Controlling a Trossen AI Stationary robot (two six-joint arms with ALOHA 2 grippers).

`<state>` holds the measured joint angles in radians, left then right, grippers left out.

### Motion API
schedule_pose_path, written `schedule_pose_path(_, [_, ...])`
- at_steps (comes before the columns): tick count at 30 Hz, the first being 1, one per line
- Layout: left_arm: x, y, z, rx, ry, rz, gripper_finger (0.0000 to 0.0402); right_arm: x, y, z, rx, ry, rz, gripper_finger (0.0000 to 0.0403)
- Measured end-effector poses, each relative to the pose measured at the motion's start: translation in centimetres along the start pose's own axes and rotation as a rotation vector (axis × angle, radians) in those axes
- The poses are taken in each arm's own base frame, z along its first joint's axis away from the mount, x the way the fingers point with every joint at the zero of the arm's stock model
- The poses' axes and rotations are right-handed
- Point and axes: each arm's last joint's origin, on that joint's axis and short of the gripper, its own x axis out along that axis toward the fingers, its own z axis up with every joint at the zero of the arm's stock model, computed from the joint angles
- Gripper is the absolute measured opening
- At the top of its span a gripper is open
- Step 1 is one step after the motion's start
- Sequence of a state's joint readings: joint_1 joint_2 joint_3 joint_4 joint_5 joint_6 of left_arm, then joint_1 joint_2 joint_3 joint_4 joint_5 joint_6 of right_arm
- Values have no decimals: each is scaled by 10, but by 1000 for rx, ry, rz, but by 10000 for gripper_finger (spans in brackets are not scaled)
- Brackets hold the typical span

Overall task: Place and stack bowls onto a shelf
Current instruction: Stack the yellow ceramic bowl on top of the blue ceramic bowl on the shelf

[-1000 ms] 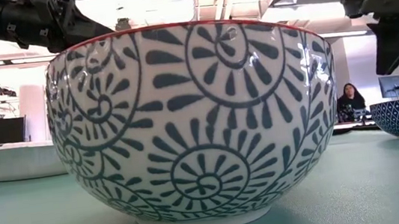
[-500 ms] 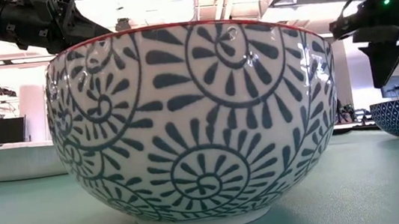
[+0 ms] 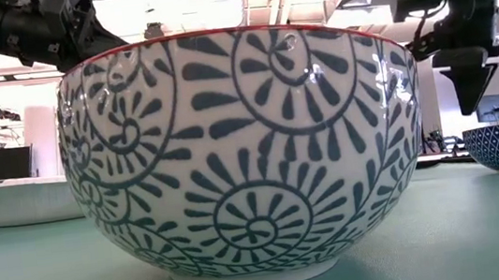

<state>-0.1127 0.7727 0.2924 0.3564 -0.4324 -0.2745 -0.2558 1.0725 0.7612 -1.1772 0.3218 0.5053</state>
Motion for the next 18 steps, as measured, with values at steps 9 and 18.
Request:
schedule_pose_path(9, [0, 0, 0, -2, 0, 1, 116, 5, -6, 6, -212, 25, 4, 160])
schedule_pose_path(18, [1, 3, 1, 105, -16, 70, 116, 32, 0, 25, -312, 134, 46, 160])
